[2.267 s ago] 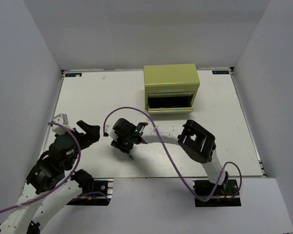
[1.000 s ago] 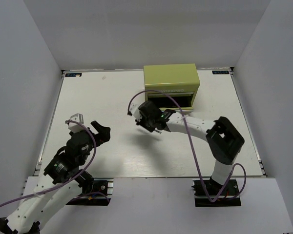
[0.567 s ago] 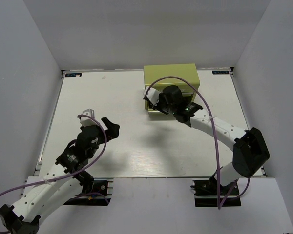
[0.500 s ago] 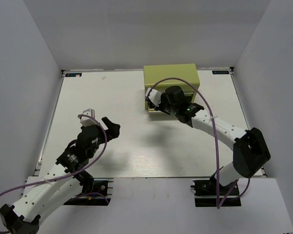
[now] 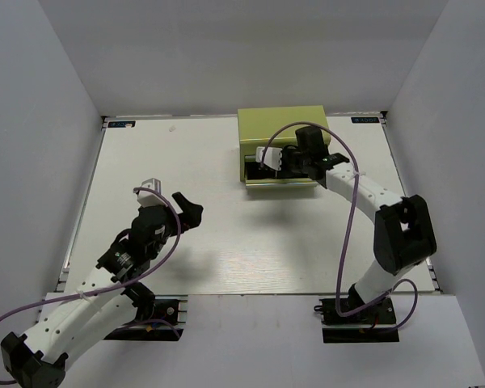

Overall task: Sort the stationery into containers
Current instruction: Place the pen in the drawer, then close the drawer in the storage box.

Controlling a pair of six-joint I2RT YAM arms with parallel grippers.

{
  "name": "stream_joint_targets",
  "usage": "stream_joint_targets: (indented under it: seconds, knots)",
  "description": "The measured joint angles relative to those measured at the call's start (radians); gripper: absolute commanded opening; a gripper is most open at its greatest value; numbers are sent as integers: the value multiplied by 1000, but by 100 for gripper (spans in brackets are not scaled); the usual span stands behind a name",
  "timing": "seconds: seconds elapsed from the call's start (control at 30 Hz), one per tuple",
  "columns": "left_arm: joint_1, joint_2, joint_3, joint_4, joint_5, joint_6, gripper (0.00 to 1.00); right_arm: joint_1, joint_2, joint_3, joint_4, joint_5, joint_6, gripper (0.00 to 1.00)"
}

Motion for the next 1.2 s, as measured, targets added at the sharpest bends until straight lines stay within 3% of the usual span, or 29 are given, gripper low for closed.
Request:
stream_joint_targets:
  seconds: [0.1, 0.13, 0.33, 0.5, 0.6, 0.63, 0.67, 1.0, 1.2]
  knots:
    - [0, -2, 0, 0, 3, -8, 99, -21, 68, 87, -62, -67, -74, 2]
    - [0, -5, -1, 0, 3, -12, 99, -26, 85, 107, -77, -79, -90, 12]
    - [0, -42, -11, -16, 10, -34, 99, -44, 192, 205, -170, -128, -135, 39]
    - [0, -65, -17, -30, 10, -49, 99, -47, 195, 211, -209, -152, -157, 44]
    - [0, -67, -23, -26, 10, -56, 99, -47, 188, 206, -212, -162, -161, 31]
    - [0, -66, -27, -23, 11, -57, 99, -47, 181, 202, -215, -168, -160, 21]
    - [0, -63, -30, -24, 13, -59, 99, -47, 175, 201, -225, -177, -164, 2]
    - [0, -26, -33, -15, 29, -58, 99, -47, 174, 267, -542, -307, -303, 0]
    - [0, -26, -33, -1, 29, -58, 99, -45, 194, 263, -577, -301, -304, 0]
